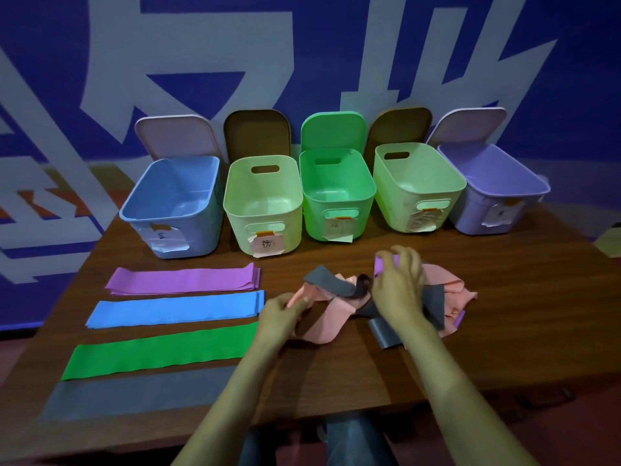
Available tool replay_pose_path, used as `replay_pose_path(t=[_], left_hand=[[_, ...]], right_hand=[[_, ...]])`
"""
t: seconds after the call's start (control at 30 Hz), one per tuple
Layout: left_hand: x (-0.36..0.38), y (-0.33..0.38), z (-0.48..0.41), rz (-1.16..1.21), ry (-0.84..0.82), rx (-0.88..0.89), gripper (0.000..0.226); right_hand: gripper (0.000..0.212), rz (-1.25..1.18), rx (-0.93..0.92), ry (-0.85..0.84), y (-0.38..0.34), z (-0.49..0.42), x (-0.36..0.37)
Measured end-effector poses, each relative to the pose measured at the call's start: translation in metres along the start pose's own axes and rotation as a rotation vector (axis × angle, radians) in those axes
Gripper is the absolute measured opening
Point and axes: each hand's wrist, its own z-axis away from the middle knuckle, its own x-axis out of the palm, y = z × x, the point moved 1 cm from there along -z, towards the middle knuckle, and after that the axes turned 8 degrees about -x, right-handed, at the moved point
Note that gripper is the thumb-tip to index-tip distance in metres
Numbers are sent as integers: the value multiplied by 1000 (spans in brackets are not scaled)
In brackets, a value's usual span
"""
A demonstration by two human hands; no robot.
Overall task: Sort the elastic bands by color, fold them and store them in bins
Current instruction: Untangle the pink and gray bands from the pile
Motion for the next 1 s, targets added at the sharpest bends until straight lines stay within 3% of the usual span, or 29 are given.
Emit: replay_pose_path(t=[0.13,0.23,0.37,0.5,0.57,0.63,0.7,0.77,0.83,0.9,1.0], left_hand=[[-5,18,12,137,29,280,9],[-9,36,24,236,-46,400,13],[-15,49,23,232,40,445,11],[-24,54,11,262,221,419,14],[-28,61,10,232,223,386,19],[-33,66,10,62,217,414,18],[-35,71,13,-91,164,478,17],[-37,78,19,-144,42,496,14],[-37,88,30,-135,-119,510,13],[-39,96,37,-60,-179,510,14],[-51,100,33,27,44,490,4]], right_hand=[[52,-81,-233,-343,-12,9,22],[53,20,-173,-455,-3,9,36],[29,-281,52,-249,0,0,27],[36,-357,222,138,-1,-10,5],[48,-274,304,106,1,-11,0],[65,-145,333,-80,4,-10,-1],[74,-154,222,-264,1,-8,-4],[73,-391,-24,-393,-10,-6,-5],[61,-595,-259,-434,-25,-3,-6],[33,-707,-306,-391,-37,-3,-10],[19,-849,-169,-199,-41,-9,-28]])
